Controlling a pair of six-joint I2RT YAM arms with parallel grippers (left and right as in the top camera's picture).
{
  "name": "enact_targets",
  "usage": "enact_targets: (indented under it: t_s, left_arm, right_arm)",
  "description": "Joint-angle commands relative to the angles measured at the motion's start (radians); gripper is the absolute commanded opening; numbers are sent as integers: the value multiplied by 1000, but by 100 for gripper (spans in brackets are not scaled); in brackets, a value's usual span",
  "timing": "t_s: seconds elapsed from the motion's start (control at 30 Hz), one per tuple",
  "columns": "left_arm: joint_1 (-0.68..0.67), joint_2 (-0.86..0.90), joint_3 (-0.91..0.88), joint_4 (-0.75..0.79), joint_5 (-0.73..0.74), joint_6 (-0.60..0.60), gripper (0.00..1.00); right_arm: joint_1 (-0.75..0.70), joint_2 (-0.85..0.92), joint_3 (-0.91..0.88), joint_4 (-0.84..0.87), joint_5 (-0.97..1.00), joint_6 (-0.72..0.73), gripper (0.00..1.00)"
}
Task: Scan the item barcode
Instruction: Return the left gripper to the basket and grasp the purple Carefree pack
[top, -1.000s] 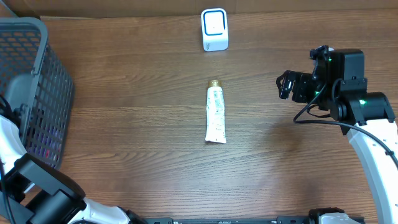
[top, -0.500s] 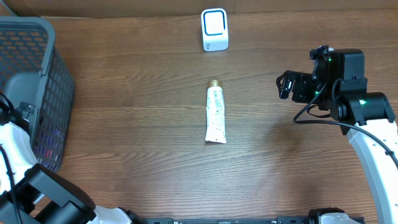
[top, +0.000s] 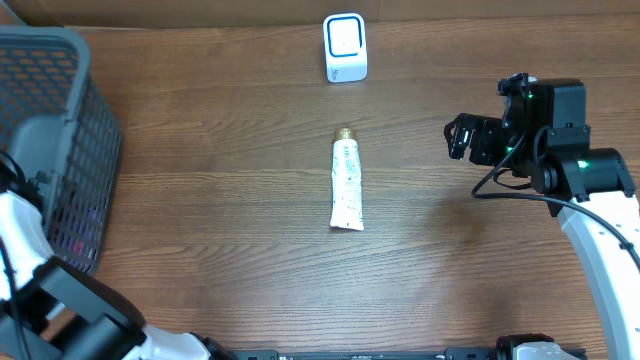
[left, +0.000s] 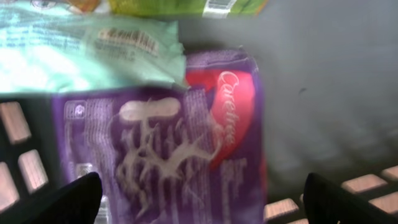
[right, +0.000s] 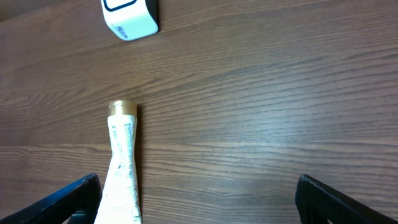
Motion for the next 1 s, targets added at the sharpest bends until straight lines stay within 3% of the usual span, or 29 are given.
enact_targets:
  t_s: [0.0,0.2,0.33,0.5,0.97]
  left_arm:
    - [6,68,179,-135,43,3,96]
    - [6,68,538,-392,117,27,100]
    - [10,68,673,-467,115,16,100]
    - [62,91,668,-476,126,-112,100]
    - [85,466,668,-585,168,-103,97]
  right_arm:
    - [-6,-2,23,2,-1,-8,100]
    - [-6,-2,23,2,-1,-8,100]
    - [-6,-2,23,2,-1,-8,100]
    - [-6,-2,23,2,-1,-8,100]
    - [-6,-2,23,2,-1,-8,100]
